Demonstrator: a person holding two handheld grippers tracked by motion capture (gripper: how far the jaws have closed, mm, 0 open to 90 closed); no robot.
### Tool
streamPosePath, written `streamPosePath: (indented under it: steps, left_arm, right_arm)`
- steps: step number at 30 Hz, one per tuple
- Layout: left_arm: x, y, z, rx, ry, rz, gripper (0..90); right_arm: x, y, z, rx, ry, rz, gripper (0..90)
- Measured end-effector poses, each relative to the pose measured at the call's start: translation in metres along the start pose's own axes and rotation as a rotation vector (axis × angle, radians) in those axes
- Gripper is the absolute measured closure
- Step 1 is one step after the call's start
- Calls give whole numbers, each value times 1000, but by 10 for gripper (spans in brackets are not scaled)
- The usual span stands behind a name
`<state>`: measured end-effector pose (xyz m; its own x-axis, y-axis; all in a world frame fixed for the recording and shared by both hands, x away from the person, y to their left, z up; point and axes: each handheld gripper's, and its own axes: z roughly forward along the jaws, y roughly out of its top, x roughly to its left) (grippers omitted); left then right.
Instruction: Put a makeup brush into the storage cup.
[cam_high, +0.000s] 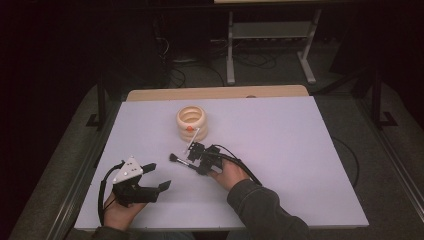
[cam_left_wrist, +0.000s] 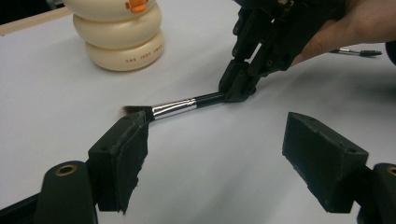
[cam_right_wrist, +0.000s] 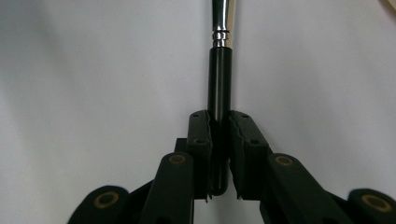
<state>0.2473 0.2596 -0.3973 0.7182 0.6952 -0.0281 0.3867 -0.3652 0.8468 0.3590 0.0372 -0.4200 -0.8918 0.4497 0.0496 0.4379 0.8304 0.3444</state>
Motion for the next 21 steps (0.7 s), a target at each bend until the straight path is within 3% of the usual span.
streamPosePath:
  steps: [10, 21]
  left_arm:
    - [1, -1, 1, 1, 0, -3, 218]
    - [6, -2, 1, -4, -12, -27, 223]
  right_arm:
    - [-4, 0, 0, -2, 14, 17, 785]
    - [-11, -2, -2, -3, 64, 64, 786]
